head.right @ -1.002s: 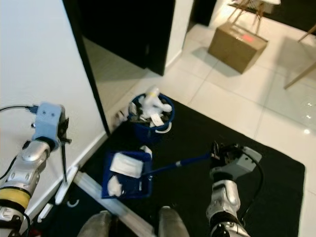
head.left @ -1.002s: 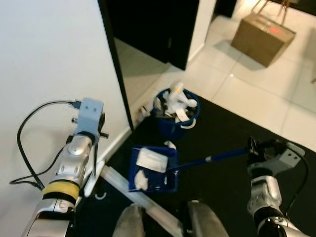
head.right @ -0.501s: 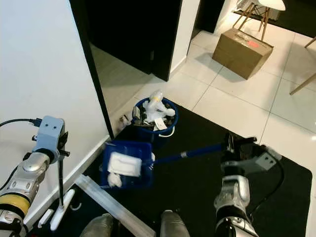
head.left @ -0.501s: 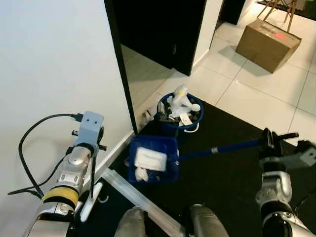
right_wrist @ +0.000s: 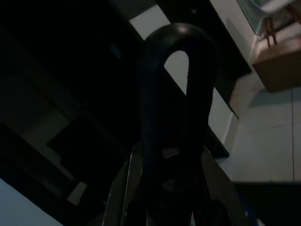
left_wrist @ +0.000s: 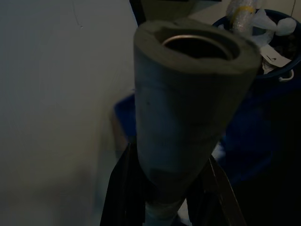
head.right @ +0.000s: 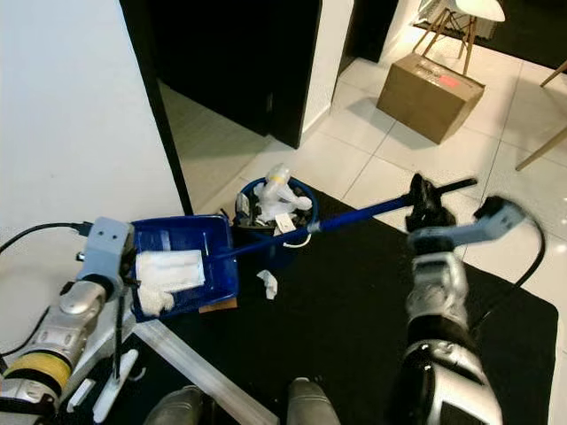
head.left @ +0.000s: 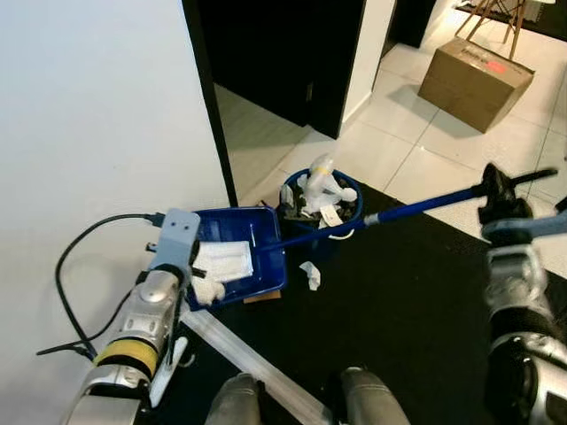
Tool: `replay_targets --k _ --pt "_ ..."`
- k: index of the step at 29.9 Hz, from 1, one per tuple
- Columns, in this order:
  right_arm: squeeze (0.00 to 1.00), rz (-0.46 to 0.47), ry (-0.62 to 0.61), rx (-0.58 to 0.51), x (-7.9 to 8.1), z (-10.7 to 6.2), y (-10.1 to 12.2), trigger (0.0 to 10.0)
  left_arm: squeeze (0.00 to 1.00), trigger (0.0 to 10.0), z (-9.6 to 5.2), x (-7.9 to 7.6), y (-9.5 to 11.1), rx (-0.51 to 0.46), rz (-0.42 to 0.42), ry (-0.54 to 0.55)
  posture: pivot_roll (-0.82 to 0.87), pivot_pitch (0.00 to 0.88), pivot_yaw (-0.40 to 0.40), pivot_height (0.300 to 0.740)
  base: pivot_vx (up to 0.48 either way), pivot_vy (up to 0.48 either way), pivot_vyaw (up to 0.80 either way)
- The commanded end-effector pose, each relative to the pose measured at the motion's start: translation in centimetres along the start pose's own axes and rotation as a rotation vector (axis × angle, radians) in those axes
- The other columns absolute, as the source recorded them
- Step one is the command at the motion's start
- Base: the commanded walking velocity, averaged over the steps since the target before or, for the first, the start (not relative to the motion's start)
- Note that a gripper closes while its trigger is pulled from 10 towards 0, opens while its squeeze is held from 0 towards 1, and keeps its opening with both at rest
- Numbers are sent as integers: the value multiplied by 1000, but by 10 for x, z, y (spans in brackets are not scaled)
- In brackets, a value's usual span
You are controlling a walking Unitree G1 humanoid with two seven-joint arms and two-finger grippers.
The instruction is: Sweep floor
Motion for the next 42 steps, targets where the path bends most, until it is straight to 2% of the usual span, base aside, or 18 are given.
replay_targets --k 1,2,3,4,5,8,9,10,12,14,16,17,19,20,22,27,33,42 --pt "0 2 13 -47 2 10 20 3843 0 10000 0 -10 -3 -1 -23 -27 39 0 -33 740 0 0 0" --pt "0 -6 20 -50 2 13 27 3843 0 10000 0 -12 -3 -1 -27 -31 39 0 -33 740 0 0 0" --pt "0 -24 17 -52 0 18 37 4706 0 10000 0 -14 -4 1 -32 -37 34 0 -35 740 0 0 0" --pt "0 -34 14 -50 -1 21 43 4706 0 10000 1 -16 -4 3 -35 -41 34 0 -35 740 0 0 0" --pt "0 -58 -63 -42 -14 30 66 6588 0 10000 1 -23 -4 4 -47 -59 30 0 -39 740 0 0 0" --pt "0 -62 -95 -37 -19 33 75 6588 0 10000 1 -25 -4 4 -52 -65 30 0 -40 740 0 0 0" --pt "0 -61 -130 -81 -24 38 95 9020 0 10000 2 -28 -4 6 -80 -72 29 0 -43 740 0 0 0" --pt "0 -50 -144 -117 -26 40 108 9647 0 10000 2 -30 -4 5 -102 -75 28 0 -43 740 0 0 0" --pt "0 -33 -159 -178 -25 45 129 10000 0 10000 3 -32 -4 5 -141 -70 23 1 -43 740 0 0 0" --pt "0 -42 -166 -237 -22 49 150 10000 0 10000 3 -32 -5 7 -172 -53 21 2 -43 740 0 0 0" --pt "0 -60 -183 -246 -20 53 160 10000 0 10000 4 -31 -4 3 -174 -39 16 2 -43 740 0 0 0" --pt "0 -143 -158 -245 -10 59 166 10000 0 10000 5 -31 -4 2 -188 -25 12 2 -45 740 0 0 0" --pt "0 -165 -147 -245 -6 60 167 10000 0 10000 6 -31 -4 1 -193 -22 12 2 -45 740 0 0 0" --pt "0 -211 -131 -245 1 63 167 10000 0 10000 7 -31 -2 -5 -211 -19 10 1 -46 740 0 0 0" --pt "0 -286 -108 -237 13 68 162 10000 0 10000 8 -32 4 -28 -193 -13 12 1 -47 740 0 0 0" --pt "0 -386 -70 -210 29 74 148 10000 0 10000 12 -34 11 -42 -197 33 19 0 -52 740 0 -345 751" --pt "0 -377 -65 -231 34 77 149 10000 0 10000 13 -33 13 -52 -190 52 21 0 -56 740 0 -480 800" --pt "0 -302 -77 -319 36 81 172 10000 0 10000 11 -32 8 -44 -191 72 19 0 -64 740 0 -480 799"
Point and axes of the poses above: a point about 5 cm out from each wrist's last joint towards the gripper, its own z axis pointing out of the wrist towards the gripper, its own y axis along the axis of the wrist's last joint, x = y × z, the point moved 3 cm from there along z, pointing out of the wrist towards the gripper, and after that the axes turned 13 degrees about -z, right-handed, at the moved point
